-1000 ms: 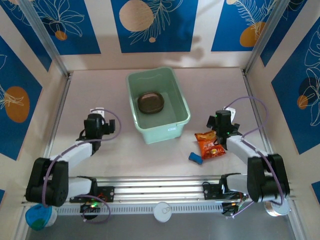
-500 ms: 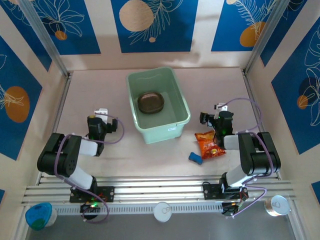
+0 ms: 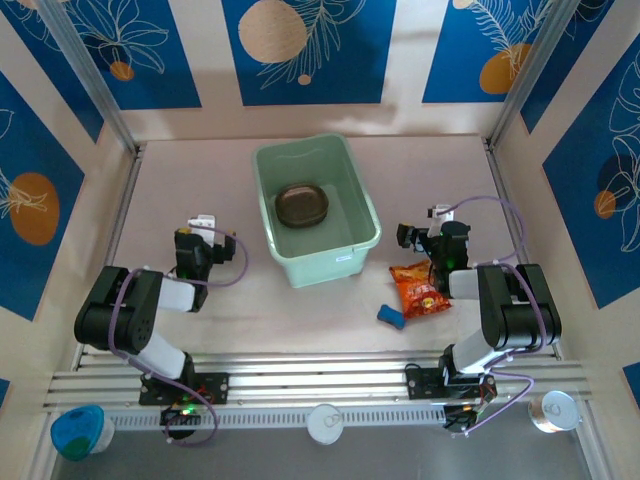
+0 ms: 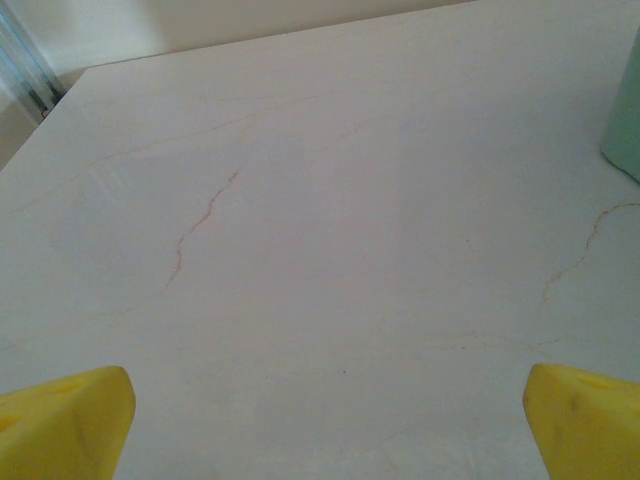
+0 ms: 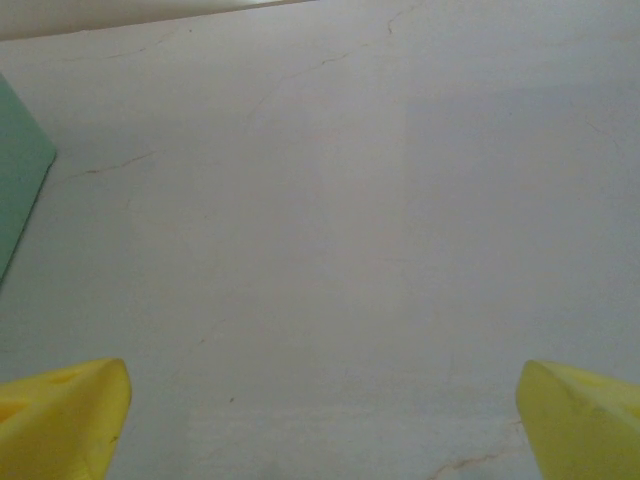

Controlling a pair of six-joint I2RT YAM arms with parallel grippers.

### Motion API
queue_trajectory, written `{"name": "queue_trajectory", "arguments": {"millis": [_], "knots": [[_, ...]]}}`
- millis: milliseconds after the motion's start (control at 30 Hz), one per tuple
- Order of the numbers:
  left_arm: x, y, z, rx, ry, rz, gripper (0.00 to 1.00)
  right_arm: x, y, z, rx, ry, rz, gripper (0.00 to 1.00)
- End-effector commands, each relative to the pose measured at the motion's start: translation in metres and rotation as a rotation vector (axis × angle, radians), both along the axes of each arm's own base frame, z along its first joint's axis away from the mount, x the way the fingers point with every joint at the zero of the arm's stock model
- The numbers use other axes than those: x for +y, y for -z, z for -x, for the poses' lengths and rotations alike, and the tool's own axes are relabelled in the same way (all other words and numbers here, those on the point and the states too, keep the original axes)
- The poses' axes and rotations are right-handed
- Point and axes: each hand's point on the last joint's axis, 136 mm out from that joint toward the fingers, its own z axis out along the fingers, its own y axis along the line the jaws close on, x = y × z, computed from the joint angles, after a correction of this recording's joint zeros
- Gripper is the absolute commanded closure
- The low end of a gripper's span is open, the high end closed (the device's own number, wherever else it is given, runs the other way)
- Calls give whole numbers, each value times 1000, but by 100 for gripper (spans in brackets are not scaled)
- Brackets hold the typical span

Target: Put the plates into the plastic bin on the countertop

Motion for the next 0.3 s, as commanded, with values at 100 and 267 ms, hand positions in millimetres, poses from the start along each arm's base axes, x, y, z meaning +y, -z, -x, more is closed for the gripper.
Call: {"name": "queue_trajectory", "arguments": {"millis": [100, 267], "knots": [[2, -12, -8, -44, 2, 12, 0, 10, -13, -7, -40, -83, -2, 1], [2, -13, -7, -52, 4, 8, 0, 10, -15, -6, -49, -85, -6, 1]]}}
